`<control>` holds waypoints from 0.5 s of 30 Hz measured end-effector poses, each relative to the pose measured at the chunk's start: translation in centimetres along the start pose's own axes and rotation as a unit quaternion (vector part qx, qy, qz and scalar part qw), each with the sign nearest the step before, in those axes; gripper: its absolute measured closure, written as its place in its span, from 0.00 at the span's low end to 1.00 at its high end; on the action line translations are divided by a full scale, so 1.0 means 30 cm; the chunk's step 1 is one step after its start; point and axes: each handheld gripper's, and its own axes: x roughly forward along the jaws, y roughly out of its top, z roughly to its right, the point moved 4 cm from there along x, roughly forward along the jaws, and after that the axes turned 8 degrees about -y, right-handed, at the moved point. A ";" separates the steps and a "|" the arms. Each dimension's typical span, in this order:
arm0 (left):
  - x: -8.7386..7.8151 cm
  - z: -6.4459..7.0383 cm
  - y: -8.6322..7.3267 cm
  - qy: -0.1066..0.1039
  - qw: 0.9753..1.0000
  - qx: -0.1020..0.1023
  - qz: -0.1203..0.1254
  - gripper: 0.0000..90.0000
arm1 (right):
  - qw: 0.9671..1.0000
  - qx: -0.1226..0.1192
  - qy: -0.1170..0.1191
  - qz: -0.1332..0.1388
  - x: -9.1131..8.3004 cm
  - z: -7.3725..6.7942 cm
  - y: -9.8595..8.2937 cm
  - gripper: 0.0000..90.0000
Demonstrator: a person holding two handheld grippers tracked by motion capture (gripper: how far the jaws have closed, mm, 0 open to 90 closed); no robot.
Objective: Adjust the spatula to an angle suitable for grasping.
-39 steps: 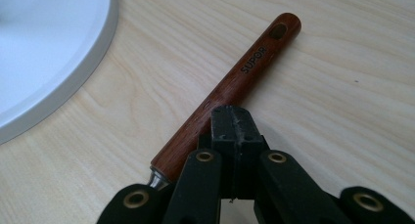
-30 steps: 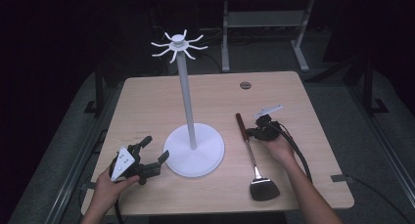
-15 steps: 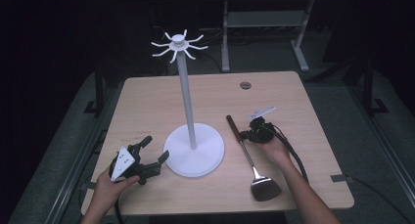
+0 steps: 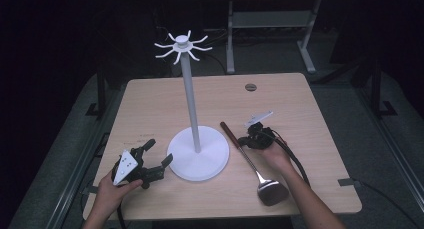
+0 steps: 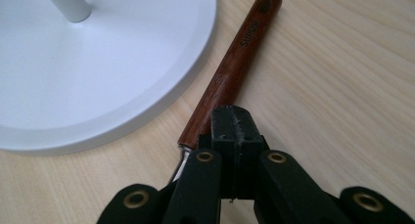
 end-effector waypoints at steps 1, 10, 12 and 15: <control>0.000 0.000 0.000 0.000 1.000 0.000 0.000 0.16 | 1.000 -0.004 0.001 0.000 0.001 -0.005 0.001 1.00; -0.001 -0.001 0.000 0.000 1.000 0.000 -0.001 0.16 | 1.000 -0.007 -0.001 0.006 -0.069 -0.021 -0.006 1.00; -0.001 -0.001 0.000 0.000 1.000 0.000 0.000 0.16 | 1.000 -0.004 -0.003 0.004 -0.107 -0.030 -0.025 1.00; 0.000 0.000 0.000 0.000 1.000 0.000 0.001 0.16 | 1.000 0.001 0.000 0.000 -0.157 -0.047 -0.057 1.00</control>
